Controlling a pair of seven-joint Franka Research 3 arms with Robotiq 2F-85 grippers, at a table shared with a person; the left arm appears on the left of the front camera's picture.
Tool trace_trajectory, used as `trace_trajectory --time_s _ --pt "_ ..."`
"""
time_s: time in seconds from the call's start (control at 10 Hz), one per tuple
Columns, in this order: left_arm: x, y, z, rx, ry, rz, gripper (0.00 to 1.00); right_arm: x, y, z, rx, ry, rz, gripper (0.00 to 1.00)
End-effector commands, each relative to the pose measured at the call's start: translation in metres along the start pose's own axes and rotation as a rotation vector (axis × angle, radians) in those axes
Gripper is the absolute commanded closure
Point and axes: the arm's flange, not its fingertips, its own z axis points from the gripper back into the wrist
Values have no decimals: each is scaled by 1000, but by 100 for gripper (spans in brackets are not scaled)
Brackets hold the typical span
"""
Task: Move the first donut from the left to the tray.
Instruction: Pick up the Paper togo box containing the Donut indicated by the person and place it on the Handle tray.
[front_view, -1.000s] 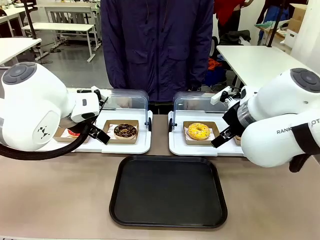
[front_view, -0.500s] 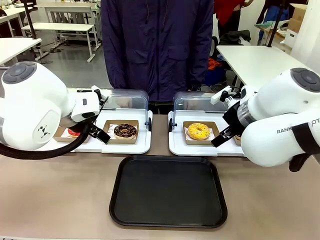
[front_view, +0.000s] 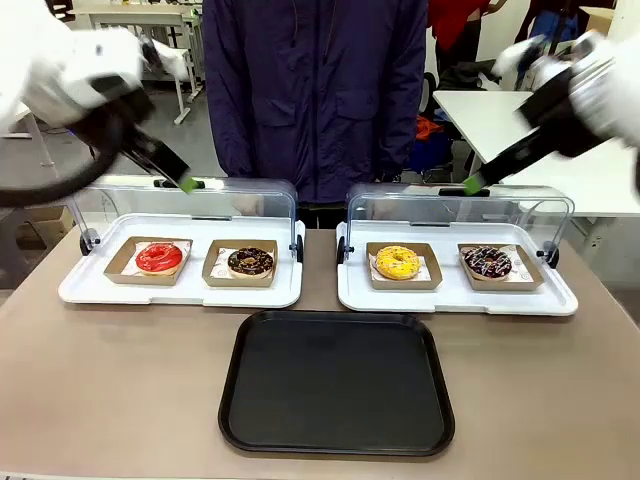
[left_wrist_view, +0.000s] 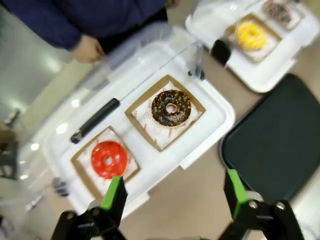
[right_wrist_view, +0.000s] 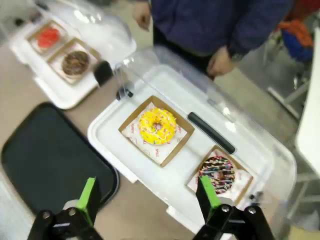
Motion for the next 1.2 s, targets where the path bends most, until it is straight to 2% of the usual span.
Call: trace_trajectory --time_s 0.0,0.1,0.3,0.4,0.5,0.7,0.9,1.1 --pt "-3 41 27 -141 35 -125 0 -8 -58 37 162 -12 67 0" --pt "-12 63 44 -204 27 -185 0 -19 -89 55 200 -46 84 0" --pt "-49 116 70 -336 -78 -212 0 -52 -146 81 290 -134 130 0" --pt "-69 136 78 -320 -115 -261 0 -69 -169 86 340 -188 130 0" --pt "-87 159 80 -360 -174 -281 0 -85 -190 91 368 -243 130 0" --pt "-110 185 81 -420 -280 -292 0 -108 -204 90 397 -318 172 0" --pt "-119 199 78 -458 -319 -276 0 -119 -208 85 419 -368 196 0" --pt "-112 197 81 -458 -331 -282 0 -126 -206 91 434 -415 199 0"
